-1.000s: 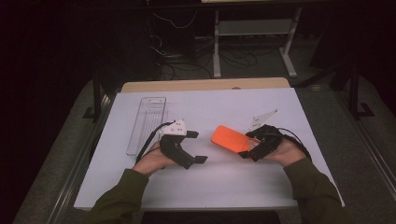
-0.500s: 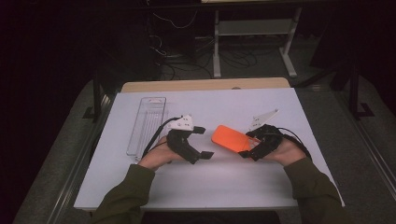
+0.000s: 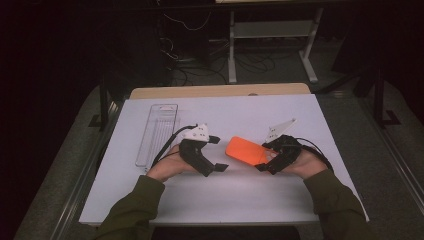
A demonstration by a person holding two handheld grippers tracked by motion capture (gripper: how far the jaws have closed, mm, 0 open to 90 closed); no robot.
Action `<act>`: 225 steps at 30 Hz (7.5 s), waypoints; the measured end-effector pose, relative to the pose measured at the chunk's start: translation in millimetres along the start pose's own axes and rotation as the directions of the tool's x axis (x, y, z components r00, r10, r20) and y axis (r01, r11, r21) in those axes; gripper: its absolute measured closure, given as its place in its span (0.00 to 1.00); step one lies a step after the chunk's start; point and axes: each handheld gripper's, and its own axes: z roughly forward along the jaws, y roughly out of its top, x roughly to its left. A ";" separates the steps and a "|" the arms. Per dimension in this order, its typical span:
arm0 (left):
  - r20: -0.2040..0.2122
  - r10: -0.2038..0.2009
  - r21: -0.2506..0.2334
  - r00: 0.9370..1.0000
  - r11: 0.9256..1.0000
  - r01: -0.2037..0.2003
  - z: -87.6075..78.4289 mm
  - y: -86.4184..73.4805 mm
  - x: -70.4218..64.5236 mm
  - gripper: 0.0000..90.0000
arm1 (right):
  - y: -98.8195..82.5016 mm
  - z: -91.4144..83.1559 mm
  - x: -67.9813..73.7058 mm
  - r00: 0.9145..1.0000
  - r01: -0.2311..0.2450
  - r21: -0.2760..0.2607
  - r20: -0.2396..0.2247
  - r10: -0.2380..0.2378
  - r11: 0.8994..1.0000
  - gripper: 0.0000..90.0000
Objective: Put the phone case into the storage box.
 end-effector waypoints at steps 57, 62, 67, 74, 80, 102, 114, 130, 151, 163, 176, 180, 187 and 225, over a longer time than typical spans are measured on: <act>0.104 0.093 0.113 0.990 0.988 -0.104 6.4 -1.4 -9.1 0.00 | 18.4 13.6 25.2 0.969 0.206 0.028 -0.148 -0.200 0.978 0.17; 0.113 0.102 0.121 0.988 0.986 -0.116 7.8 -1.6 -10.6 0.00 | 19.8 15.5 28.2 0.964 0.220 0.030 -0.160 -0.212 0.975 0.17; 0.124 0.109 0.129 0.986 0.984 -0.125 9.4 -1.9 -11.6 0.00 | 22.7 17.1 31.8 0.958 0.240 0.025 -0.169 -0.233 0.970 0.17; 0.136 0.114 0.140 0.984 0.981 -0.133 13.2 -3.4 -14.3 0.00 | 25.4 20.5 36.5 0.951 0.259 0.025 -0.180 -0.251 0.965 0.17; 0.145 0.123 0.168 0.982 0.975 -0.147 16.7 -3.8 -15.4 0.00 | 27.6 22.0 38.8 0.947 0.270 0.022 -0.185 -0.262 0.963 0.17; 0.154 0.149 0.256 0.977 0.949 -0.185 27.3 -7.0 -18.4 0.00 | 35.3 23.3 45.6 0.936 0.283 -0.011 -0.217 -0.279 0.959 0.17; 0.170 0.155 0.286 0.973 0.937 -0.200 31.7 -8.7 -21.0 0.00 | 36.7 24.4 50.2 0.939 0.263 0.012 -0.232 -0.253 0.965 0.17; 0.176 0.160 0.297 0.971 0.932 -0.208 32.6 -8.5 -21.2 0.13 | 37.9 23.9 50.5 0.938 0.271 0.003 -0.226 -0.263 0.963 0.17; 0.193 0.157 0.299 0.968 0.931 -0.211 30.5 -7.7 -20.6 0.16 | 38.2 23.4 50.1 0.937 0.267 -0.009 -0.233 -0.262 0.964 0.17; 0.193 0.162 0.301 0.968 0.929 -0.216 27.9 -5.2 -21.7 0.17 | 36.5 20.5 51.3 0.941 0.263 -0.019 -0.215 -0.261 0.965 0.15; 0.181 0.144 0.303 0.973 0.933 -0.195 26.7 -5.6 -20.6 0.17 | 36.5 14.7 48.0 0.950 0.222 -0.044 -0.213 -0.227 0.974 0.12; 0.166 0.136 0.304 0.977 0.935 -0.181 26.2 -5.2 -19.4 0.17 | 36.6 10.3 44.1 0.951 0.226 -0.084 -0.200 -0.238 0.971 0.12; 0.115 0.109 0.305 0.987 0.942 -0.140 24.5 -4.5 -15.4 0.17 | 35.0 4.7 40.1 0.960 0.192 -0.112 -0.183 -0.210 0.975 0.12; -0.204 -0.108 0.282 0.973 0.945 0.164 19.9 -8.0 5.1 0.17 | 4.9 -9.9 16.8 0.986 -0.141 -0.129 0.074 0.151 0.982 0.10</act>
